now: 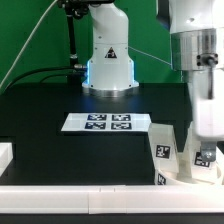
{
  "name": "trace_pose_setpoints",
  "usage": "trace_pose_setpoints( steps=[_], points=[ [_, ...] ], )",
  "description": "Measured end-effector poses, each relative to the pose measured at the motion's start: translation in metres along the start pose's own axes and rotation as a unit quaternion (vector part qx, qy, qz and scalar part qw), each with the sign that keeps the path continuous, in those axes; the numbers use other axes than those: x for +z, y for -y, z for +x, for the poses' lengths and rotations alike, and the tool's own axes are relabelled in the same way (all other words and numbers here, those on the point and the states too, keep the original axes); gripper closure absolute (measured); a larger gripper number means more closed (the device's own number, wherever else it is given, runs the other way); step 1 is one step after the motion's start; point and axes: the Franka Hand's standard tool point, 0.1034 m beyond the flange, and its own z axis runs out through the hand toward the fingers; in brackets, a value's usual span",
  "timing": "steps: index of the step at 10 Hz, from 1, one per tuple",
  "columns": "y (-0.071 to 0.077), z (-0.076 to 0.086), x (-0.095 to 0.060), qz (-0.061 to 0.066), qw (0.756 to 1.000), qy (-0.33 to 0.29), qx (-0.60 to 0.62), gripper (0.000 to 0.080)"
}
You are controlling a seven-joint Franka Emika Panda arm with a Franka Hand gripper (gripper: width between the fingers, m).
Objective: Assemble stool
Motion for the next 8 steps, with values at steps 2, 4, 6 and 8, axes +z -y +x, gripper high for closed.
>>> trace_pose_setpoints(
  steps=[2, 4, 6, 8],
  points=[
    [-0.0008, -0.0066, -0.0003, 0.04, 0.992, 0.028, 0.115, 0.0461],
    [-0.002, -0.0047, -0.0014, 0.053, 0.987, 0.037, 0.145, 0.0461],
    [-0.0027, -0.0047, -0.0016, 0.055, 0.986, 0.038, 0.153, 0.0461],
    [-0.0031, -0.0052, -0.0015, 0.056, 0.988, 0.037, 0.137, 0.028]
  ],
)
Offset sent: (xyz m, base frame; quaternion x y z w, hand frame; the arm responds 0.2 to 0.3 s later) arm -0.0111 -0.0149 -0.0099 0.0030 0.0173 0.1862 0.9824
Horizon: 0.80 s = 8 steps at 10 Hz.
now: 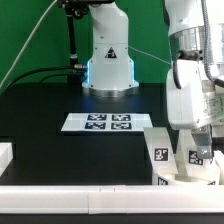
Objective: Assemble stool
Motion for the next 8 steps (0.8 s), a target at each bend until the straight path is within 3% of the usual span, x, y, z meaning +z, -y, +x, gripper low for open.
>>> trace_pose_setpoints(
  steps=[1, 4, 6, 7, 8],
  points=[
    [0.0, 0.0, 0.0, 0.0, 1.0, 0.0, -0.02, 0.0191],
    [-0.001, -0.01, -0.02, 0.002, 0.984, 0.014, -0.175, 0.0152],
    [0.009, -0.022, -0.038, 0.003, 0.947, 0.026, -0.319, 0.015],
    [0.02, -0.026, -0.043, 0.011, 0.927, 0.028, -0.373, 0.015],
    [0.019, -0.024, -0.04, 0.012, 0.918, 0.023, -0.395, 0.015]
  ],
)
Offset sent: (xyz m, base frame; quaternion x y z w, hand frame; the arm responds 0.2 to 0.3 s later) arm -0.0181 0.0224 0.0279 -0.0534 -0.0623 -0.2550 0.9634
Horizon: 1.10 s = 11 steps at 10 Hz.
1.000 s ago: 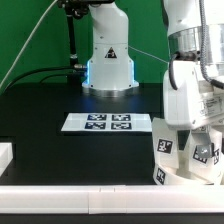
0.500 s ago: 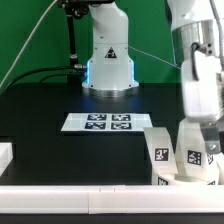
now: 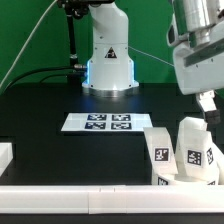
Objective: Assemble stool
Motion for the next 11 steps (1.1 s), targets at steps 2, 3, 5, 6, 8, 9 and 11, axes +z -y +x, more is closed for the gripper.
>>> trace_pose_setpoints(
  steps=[2, 3, 5, 6, 8, 9, 11],
  points=[
    [0.0, 0.001, 0.0, -0.001, 0.999, -0.002, -0.051, 0.015],
    [0.0, 0.001, 0.0, -0.002, 0.995, -0.003, -0.101, 0.015],
    [0.003, 0.006, -0.003, -0.018, 0.96, 0.019, -0.278, 0.015],
    [-0.002, -0.001, 0.006, -0.05, 0.916, 0.059, -0.394, 0.015],
    [0.001, -0.004, 0.01, -0.04, 0.901, 0.051, -0.43, 0.015],
    [0.001, 0.0, 0.01, -0.042, 0.874, 0.049, -0.481, 0.015],
    [-0.001, 0.003, 0.01, -0.049, 0.832, 0.049, -0.55, 0.015]
  ],
)
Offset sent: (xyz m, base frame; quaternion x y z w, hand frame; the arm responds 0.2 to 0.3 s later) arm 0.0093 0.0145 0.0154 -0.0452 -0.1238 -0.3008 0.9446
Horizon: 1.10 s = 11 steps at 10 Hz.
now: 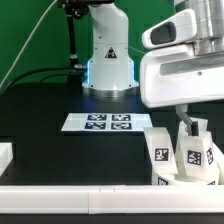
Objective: Assemble stool
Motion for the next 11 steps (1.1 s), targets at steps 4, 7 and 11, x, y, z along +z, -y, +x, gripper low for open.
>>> trace_pose_setpoints(
  steps=[4, 7, 11],
  points=[
    [-0.006, -0.006, -0.001, -0.023, 0.962, 0.072, -0.263, 0.015],
    [-0.014, -0.004, -0.001, -0.034, 0.94, 0.076, -0.33, 0.015],
    [-0.02, -0.026, 0.038, -0.05, 0.935, 0.103, -0.337, 0.015]
  ],
)
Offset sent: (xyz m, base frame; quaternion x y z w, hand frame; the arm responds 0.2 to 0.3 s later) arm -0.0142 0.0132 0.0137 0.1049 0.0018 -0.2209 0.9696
